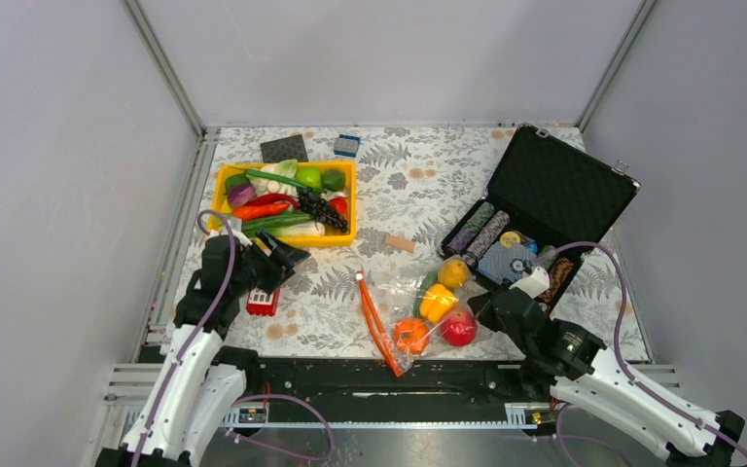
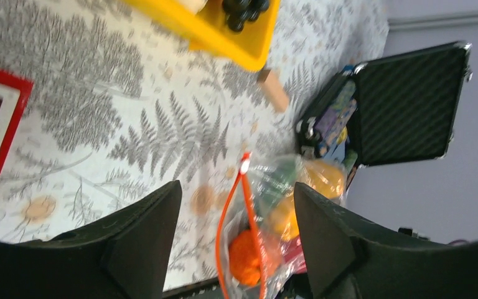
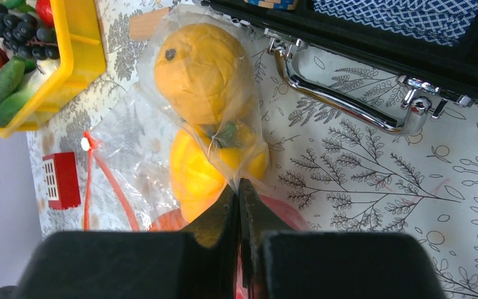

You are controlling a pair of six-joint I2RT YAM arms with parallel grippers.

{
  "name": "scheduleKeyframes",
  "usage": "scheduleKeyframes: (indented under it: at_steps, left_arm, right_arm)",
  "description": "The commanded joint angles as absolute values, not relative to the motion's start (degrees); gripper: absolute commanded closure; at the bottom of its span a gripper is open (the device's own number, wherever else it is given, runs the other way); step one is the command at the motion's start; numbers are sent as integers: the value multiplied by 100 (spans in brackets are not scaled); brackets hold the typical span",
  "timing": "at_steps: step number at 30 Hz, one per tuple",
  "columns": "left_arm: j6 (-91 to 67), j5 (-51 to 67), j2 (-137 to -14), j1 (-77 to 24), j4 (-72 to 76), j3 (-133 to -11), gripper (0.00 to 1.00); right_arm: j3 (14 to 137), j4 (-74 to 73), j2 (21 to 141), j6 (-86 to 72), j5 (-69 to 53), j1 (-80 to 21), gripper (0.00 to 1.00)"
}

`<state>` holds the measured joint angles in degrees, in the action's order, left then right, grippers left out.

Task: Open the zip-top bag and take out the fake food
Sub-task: Pick up the fake vegetable from the zipper food storage bag.

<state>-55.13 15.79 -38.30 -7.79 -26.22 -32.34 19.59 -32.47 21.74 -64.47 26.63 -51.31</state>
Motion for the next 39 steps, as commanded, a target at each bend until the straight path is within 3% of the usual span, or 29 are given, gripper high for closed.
scheduleKeyframes:
  at_steps: [1, 8, 14, 19, 22, 34, 39]
  left_arm:
    - [-5490, 2071, -3201, -778, -3287, -2825, 34]
    - [-6155, 2506, -2106, -1033, -3278, -1752, 50]
    - [-7141, 1851, -1400, -2255, -2817, -1284, 56]
    - [-7666, 792, -2256, -4078, -1697, -1290, 59]
    - [-7530, 279, -2982, -4653, -1694, -1691, 59]
    - [-7848, 21, -3611, -4958, -1000, -1626, 71]
    - [-7945, 21, -3914, -5103, -784, -1586, 71]
  right_arm:
    - [1907, -2896, 2335, -6950, 3107, -5115, 100]
    - [1674, -2744, 2279, -7121, 2977, -5115, 100]
    - [1518, -2552, 2331, -7412, 2900, -5115, 100]
    - [1494, -2445, 2571, -7509, 2684, -5110, 100]
    - [1463, -2449, 2511, -7557, 2661, -5115, 100]
    - [1336, -2447, 2274, -7614, 2634, -5115, 100]
    - [1328, -2444, 2272, -7607, 2616, -5115, 100]
